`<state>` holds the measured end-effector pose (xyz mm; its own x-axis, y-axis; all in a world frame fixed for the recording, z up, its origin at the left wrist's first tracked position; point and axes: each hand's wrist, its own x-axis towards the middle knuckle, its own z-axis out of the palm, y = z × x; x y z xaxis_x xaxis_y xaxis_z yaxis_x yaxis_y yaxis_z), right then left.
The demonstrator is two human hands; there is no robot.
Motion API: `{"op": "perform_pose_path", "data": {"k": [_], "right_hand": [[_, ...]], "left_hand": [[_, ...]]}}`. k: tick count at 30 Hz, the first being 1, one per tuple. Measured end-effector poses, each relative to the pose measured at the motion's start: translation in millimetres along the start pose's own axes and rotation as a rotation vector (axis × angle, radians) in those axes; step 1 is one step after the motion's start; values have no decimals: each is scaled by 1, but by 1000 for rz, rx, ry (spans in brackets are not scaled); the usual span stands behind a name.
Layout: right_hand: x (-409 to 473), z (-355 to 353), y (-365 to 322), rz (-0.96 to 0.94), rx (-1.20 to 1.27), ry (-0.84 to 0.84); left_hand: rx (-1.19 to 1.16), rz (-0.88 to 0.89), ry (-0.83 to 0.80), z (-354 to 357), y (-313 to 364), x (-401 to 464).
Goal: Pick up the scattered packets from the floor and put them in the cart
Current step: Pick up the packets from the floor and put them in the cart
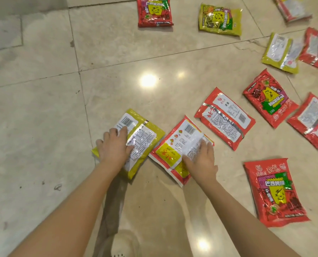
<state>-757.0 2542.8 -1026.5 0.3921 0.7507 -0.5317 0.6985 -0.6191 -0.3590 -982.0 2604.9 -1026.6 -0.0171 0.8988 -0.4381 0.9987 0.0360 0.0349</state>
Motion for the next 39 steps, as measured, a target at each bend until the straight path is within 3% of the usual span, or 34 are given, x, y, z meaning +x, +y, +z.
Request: {"op": "perform_pose_path", "data": {"k": [4,9,11,19,22,27,32,39], "right_hand": [[13,-2,-8,319,271,143],[30,4,-6,542,737,31],[32,4,-6,526,878,-17],[11,-12,-10,299,893,-102],[0,-24,-6,217,852,-74],[-24,-66,-3,82,854,25],[-68,-134,-16,-6,812,209],[-190,-291,-63,-53,890,262]], "left_hand": [[-199,-148,-109,-9,-8,18],[-407,-268,-179,-8,-15,28],[-568,-300,-209,-7,-17,29],[-1210,-366,-300,-2,-16,8],[-1308,-361,-346,-7,-10,-12],[-1440,-302,-283,-33,-7,-46],[-1514,-231,-30,-99,16,-86],[-1592,-73,-65,-273,67,-183]]}}
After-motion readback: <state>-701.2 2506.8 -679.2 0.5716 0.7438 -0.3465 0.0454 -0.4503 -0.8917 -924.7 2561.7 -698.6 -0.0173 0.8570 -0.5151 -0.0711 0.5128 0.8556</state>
